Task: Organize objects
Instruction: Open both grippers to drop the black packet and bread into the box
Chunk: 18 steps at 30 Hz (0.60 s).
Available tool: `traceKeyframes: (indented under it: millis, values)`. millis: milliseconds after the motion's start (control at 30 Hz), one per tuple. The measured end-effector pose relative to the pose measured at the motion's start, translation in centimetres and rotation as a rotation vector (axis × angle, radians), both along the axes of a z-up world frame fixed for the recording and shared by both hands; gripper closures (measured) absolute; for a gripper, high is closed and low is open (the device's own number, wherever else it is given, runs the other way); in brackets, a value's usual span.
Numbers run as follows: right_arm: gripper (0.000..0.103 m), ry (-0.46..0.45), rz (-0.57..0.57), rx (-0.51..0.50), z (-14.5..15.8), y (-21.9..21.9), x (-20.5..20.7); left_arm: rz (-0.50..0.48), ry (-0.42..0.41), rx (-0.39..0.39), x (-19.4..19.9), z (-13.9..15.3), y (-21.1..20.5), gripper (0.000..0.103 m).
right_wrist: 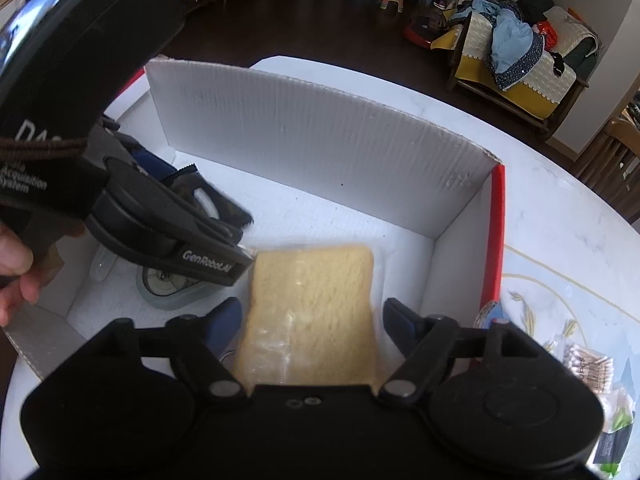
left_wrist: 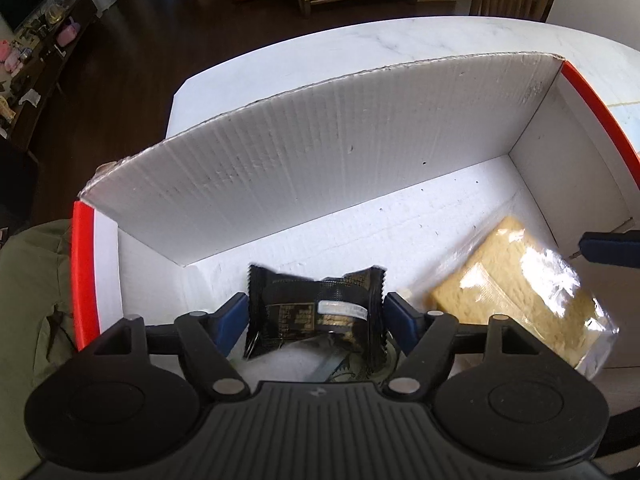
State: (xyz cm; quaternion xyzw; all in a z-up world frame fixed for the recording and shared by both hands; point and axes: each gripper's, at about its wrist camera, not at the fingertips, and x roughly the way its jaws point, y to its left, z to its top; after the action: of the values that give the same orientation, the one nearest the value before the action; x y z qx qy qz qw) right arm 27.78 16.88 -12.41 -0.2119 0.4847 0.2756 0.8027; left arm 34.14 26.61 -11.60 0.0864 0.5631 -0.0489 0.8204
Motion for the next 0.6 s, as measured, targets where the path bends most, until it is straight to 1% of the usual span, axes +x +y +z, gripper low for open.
traceKeyframes:
  millis: [67,267,467,600]
  values:
    - [0.021,-0.001,-0.004,0.008,0.4,-0.3,0.0,-0.001,-0.011,-0.011,0.7,0.5,0.3,0.030]
    - [0.021,-0.012,-0.004,0.037,1.9,-1.2,-0.6,-0.005,-0.055,-0.025,-0.3,2.3,0.5,0.030]
    - [0.021,-0.043,0.004,0.087,4.6,-2.8,-1.9,-0.013,-0.123,-0.049,-1.6,4.8,0.9,0.030]
    - [0.021,-0.056,0.009,0.135,6.7,-4.0,-2.9,-0.020,-0.171,-0.070,-3.2,6.9,0.8,0.030]
